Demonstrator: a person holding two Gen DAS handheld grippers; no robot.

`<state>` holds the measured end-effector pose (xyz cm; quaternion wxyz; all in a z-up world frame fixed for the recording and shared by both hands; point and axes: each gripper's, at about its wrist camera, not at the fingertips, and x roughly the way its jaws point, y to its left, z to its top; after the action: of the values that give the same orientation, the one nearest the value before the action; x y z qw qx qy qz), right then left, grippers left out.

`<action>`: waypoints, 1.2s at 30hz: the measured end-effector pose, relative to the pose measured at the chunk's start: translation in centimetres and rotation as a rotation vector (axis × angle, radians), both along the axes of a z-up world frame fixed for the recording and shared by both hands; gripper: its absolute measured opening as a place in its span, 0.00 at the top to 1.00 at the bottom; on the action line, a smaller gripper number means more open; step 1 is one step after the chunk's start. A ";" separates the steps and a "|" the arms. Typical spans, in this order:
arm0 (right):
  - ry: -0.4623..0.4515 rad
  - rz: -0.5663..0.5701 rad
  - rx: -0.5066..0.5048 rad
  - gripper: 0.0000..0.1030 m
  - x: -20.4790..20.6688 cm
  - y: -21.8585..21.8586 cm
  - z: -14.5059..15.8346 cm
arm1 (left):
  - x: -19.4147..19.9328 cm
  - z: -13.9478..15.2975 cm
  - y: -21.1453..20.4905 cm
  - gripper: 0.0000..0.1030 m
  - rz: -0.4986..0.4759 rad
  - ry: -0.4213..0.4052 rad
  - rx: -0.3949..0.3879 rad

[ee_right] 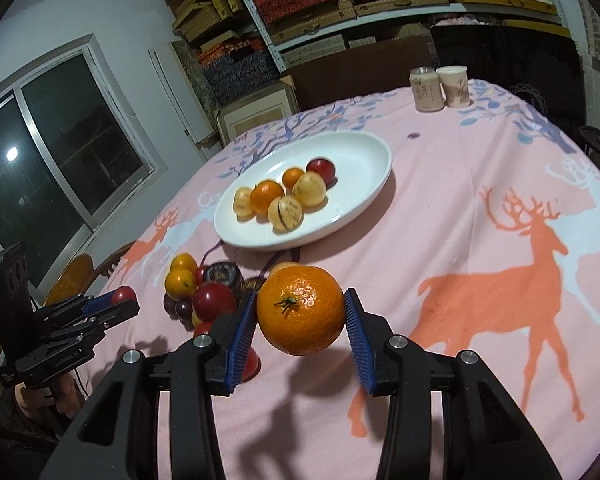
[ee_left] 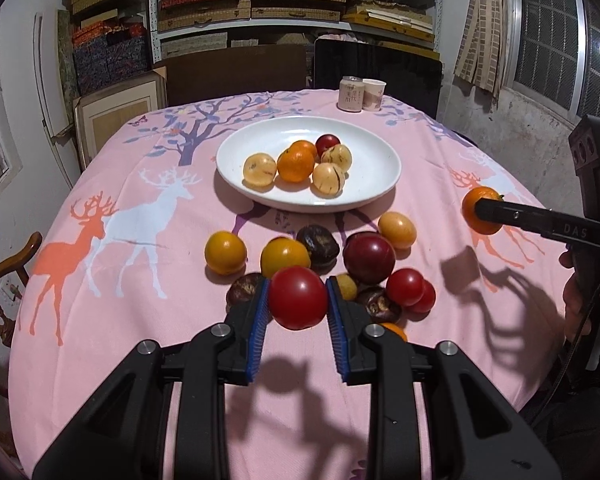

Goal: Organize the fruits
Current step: 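Place the plum on the plate with the left gripper while the right places the tangerine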

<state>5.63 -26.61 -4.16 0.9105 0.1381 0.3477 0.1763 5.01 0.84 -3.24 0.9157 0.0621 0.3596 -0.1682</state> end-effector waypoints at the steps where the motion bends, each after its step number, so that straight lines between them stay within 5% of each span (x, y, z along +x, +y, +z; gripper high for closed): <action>1: -0.011 -0.006 -0.001 0.57 0.1 -0.2 0.4 | 0.3 0.3 0.0 0.74 0.000 -0.005 0.001; 11: -0.064 -0.034 0.003 0.57 4.7 -1.0 3.9 | 7.5 2.4 -1.9 0.74 -0.012 0.012 -0.023; 25: 0.001 -0.019 -0.027 0.57 13.0 1.9 1.6 | 15.6 -1.3 -5.8 0.73 -0.031 0.086 0.040; 27: 0.009 0.006 -0.016 0.55 13.8 2.2 1.2 | 16.1 -1.7 -5.8 0.61 -0.026 0.103 0.034; 29: 0.011 0.020 -0.010 0.41 14.0 2.5 1.0 | 16.2 -1.7 -5.5 0.37 0.003 0.087 0.030; 36: 0.001 0.002 0.011 0.41 11.4 1.8 1.2 | 12.7 0.1 -4.9 0.34 -0.024 0.025 0.031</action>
<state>17.00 -24.80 -3.00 0.9094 0.1428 0.3474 0.1790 17.74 -4.07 -3.12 0.9080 0.0783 0.3727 -0.1744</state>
